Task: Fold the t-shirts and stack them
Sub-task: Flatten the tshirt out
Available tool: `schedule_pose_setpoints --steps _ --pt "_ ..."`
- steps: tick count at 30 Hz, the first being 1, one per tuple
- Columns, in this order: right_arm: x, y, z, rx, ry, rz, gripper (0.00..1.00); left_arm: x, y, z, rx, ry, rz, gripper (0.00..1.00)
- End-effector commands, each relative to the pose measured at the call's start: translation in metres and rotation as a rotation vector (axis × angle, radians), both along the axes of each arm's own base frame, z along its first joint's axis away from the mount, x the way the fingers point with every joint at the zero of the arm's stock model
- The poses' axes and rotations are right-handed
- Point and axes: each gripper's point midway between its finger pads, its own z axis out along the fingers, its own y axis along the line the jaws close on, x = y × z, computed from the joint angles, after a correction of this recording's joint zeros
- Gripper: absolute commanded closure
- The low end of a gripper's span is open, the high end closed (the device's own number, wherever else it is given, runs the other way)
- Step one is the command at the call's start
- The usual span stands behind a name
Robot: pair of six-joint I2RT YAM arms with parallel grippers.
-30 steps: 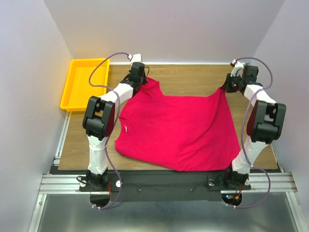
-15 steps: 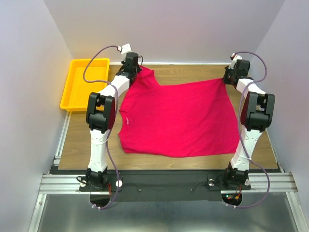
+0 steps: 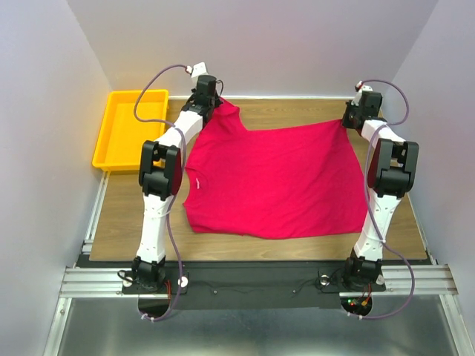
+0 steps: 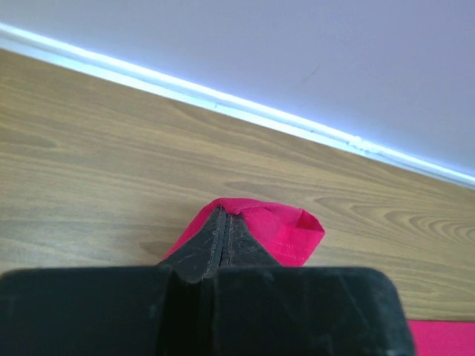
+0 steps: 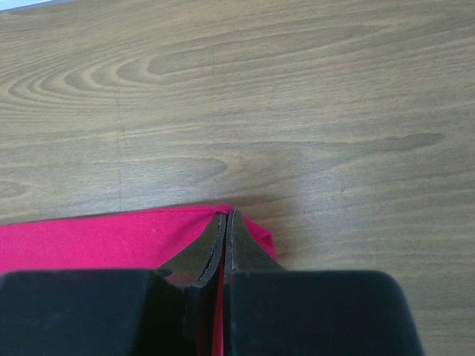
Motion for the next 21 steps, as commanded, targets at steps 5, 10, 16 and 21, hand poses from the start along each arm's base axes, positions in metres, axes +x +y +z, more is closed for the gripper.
schedule_pose_setpoints --steps 5,10,16,21 --pt "0.027 -0.008 0.034 -0.027 -0.119 -0.033 0.99 0.020 -0.001 0.029 -0.059 -0.059 -0.003 1.00" --pt "0.031 -0.007 0.030 -0.030 -0.117 -0.030 0.99 0.022 -0.002 0.022 -0.074 -0.040 -0.013 1.00" --pt "0.036 -0.004 0.022 -0.030 -0.112 -0.019 0.86 0.025 -0.001 0.011 -0.099 -0.017 -0.021 1.00" --pt "0.041 -0.004 0.023 -0.033 -0.118 -0.016 0.78 0.028 0.001 0.014 -0.141 -0.020 -0.036 0.91"
